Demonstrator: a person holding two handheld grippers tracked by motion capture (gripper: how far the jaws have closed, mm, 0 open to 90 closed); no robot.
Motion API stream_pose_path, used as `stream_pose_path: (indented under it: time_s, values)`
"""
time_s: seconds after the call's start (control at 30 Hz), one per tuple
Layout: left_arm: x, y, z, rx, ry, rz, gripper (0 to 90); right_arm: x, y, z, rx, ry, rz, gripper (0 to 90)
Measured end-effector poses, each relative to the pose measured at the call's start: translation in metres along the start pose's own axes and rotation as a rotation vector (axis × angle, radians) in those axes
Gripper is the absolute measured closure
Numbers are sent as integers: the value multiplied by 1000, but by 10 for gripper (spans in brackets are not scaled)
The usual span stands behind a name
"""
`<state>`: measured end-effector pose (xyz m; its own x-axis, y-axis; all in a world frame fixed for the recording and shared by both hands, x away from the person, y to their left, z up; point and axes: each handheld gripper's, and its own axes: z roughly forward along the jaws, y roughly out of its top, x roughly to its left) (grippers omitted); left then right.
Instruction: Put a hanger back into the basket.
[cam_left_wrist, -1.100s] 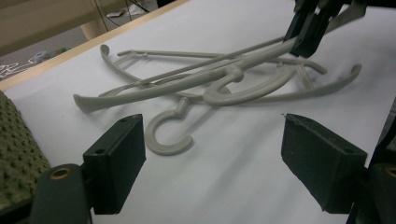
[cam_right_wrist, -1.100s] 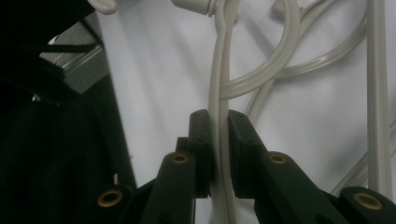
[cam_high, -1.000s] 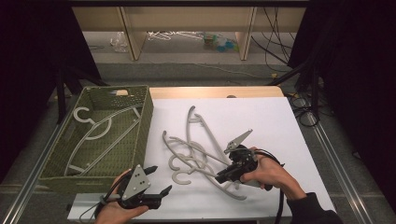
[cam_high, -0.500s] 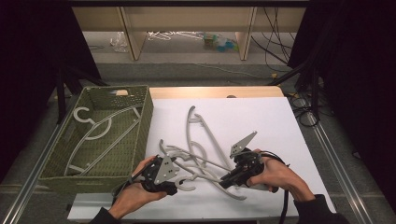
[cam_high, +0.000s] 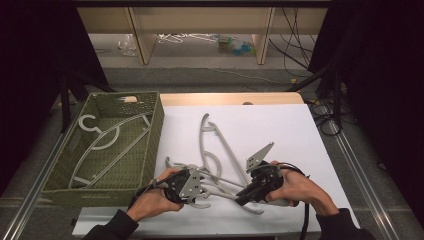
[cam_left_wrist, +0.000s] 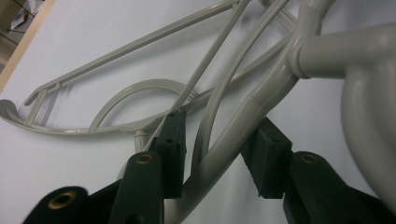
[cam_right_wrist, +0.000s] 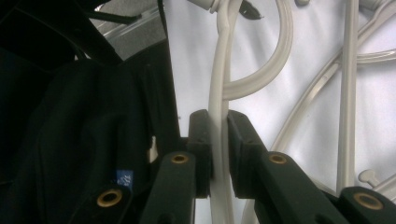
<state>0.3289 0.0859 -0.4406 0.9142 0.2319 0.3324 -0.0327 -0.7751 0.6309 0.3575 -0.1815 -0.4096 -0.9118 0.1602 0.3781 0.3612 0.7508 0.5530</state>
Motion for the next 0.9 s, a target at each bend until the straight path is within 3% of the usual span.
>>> stream_pose_path:
  time_s: [0.13, 0.17, 0.27, 0.33, 0.37, 0.4, 0.47, 0.5, 0.53, 0.57, 0.6, 0.67, 0.7, 0.73, 0.77, 0.8, 0.83, 0.87, 0.9]
  values:
    - [1, 1, 0, 3, -10, 40, 645, -1, 0, -1, -1, -4, -12, 807]
    - [1, 2, -1, -1, -13, 60, 652, -2, -1, -2, -8, 5, -36, 789]
    - [0, 4, 0, -5, -11, 94, 687, -2, -2, -7, -25, -15, -20, 704]
    - [2, 5, 1, -1, -10, 106, 705, -4, -1, -11, -35, -66, -16, 645]
    - [2, 5, 1, -1, -10, 106, 714, -4, -1, -11, -35, -66, -16, 645]
    - [3, 6, 2, 1, -11, 112, 726, -5, 0, -16, -41, -137, -15, 594]
    - [4, 8, 2, -4, 5, 113, 738, -4, 2, -22, -59, -198, -2, 561]
    - [5, 9, 1, -3, 1, 111, 738, -4, 2, -22, -59, -198, -2, 561]
    - [8, 13, 1, -12, 7, 87, 756, -5, 4, -28, -94, -262, 17, 510]
    - [8, 13, 1, -12, 7, 87, 764, -5, 4, -28, -94, -262, 17, 510]
    - [11, 17, 0, -16, 22, 79, 774, -8, 5, -34, -139, -323, 34, 453]
    - [15, 19, -1, -34, 22, 33, 787, -10, 5, -40, -204, -380, 70, 410]
    - [15, 19, -1, -34, 22, 33, 787, -10, 5, -44, -227, -402, 87, 397]
    - [17, 20, -2, -33, 24, 7, 787, -10, 5, -44, -227, -402, 87, 397]
    - [20, 20, -2, -32, 22, -24, 787, -10, 6, -47, -247, -421, 97, 387]
    - [24, 20, -3, -33, 19, -88, 787, -8, 7, -55, -295, -455, 114, 368]
    - [24, 20, -3, -33, 19, -88, 787, -7, 7, -58, -317, -466, 119, 368]
    - [28, 20, -3, -32, 23, -157, 787, -5, 7, -60, -328, -466, 120, 368]
    - [28, 20, -3, -32, 23, -157, 787, -3, 7, -62, -333, -462, 124, 368]
